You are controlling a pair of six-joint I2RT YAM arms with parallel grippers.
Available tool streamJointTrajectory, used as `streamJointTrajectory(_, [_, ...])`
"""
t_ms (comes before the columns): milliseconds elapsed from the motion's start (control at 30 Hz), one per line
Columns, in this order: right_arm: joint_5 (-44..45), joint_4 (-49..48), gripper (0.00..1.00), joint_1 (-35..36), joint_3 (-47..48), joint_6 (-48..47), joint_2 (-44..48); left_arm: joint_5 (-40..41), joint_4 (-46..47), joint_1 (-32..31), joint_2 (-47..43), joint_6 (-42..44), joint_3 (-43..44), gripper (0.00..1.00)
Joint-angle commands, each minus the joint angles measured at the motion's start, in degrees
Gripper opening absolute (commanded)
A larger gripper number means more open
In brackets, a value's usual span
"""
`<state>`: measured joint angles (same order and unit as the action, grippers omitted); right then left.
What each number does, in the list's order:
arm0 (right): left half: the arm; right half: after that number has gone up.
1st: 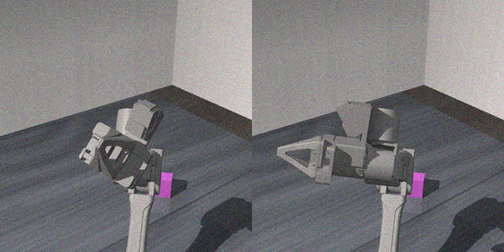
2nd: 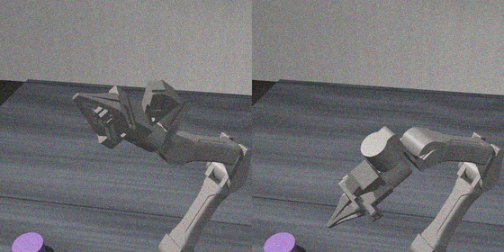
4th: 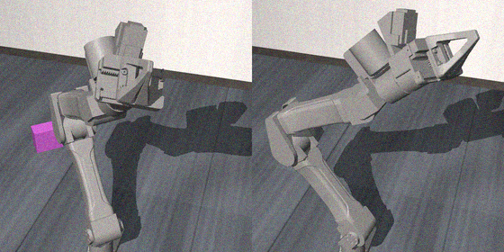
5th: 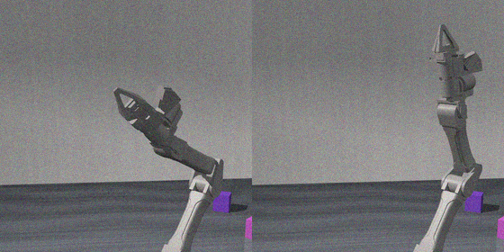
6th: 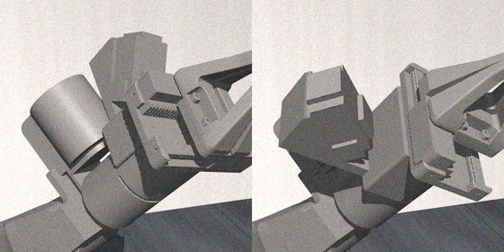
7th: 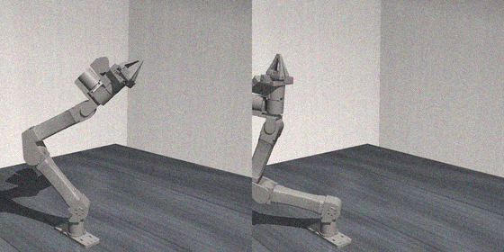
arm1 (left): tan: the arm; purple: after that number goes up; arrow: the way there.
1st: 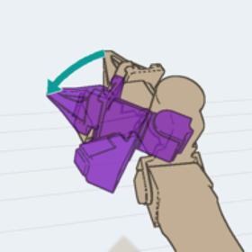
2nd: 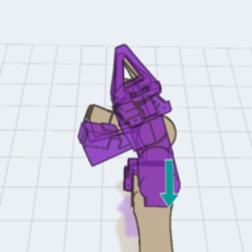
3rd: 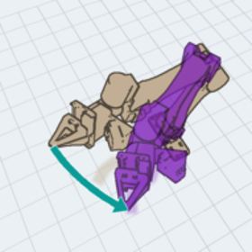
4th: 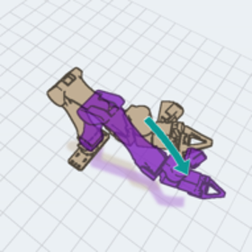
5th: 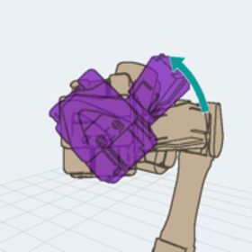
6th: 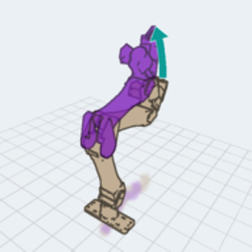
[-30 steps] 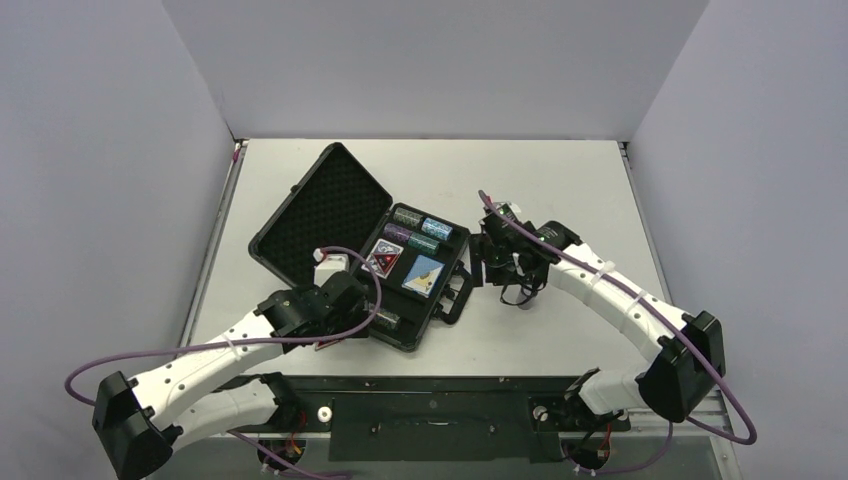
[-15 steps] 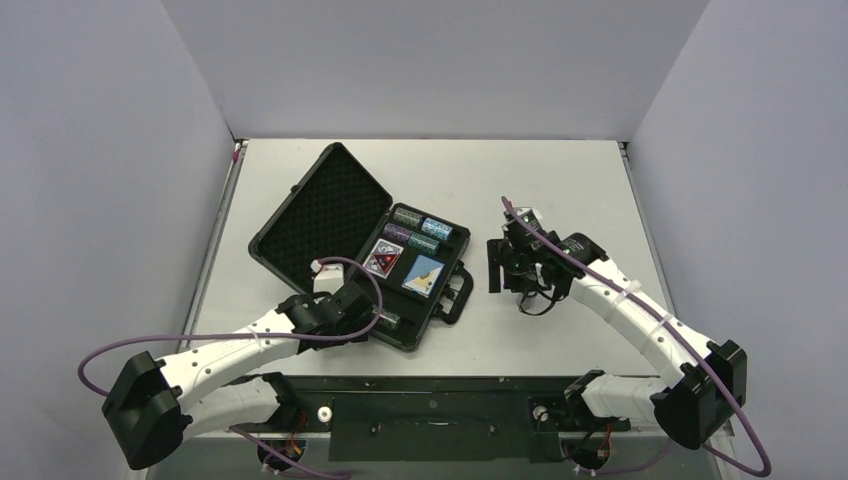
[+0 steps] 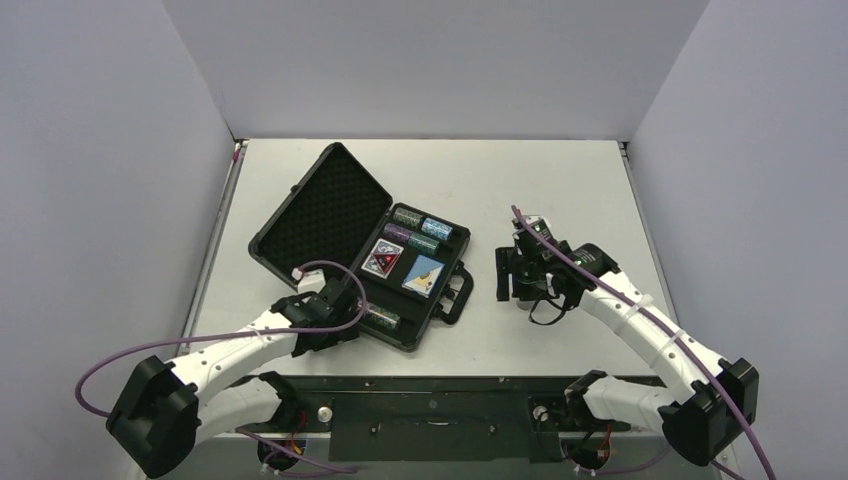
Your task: Pack up texas hold em set
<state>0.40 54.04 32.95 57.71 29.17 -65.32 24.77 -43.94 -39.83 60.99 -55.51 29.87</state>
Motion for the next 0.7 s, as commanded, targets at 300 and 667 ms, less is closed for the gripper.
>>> streamJointTrajectory(300, [0.04,-0.2,0.64,-0.98,-2.6,0.53,4.4,-7.22,8.93,3.36,8.43,5.99,1.4,0.97])
streamJointTrajectory(667, [0.04,-0.75,0.63,-1.82,-3.66,0.32,4.35,-11.48,8.18,3.08,7.86,0.89,0.54,0.77])
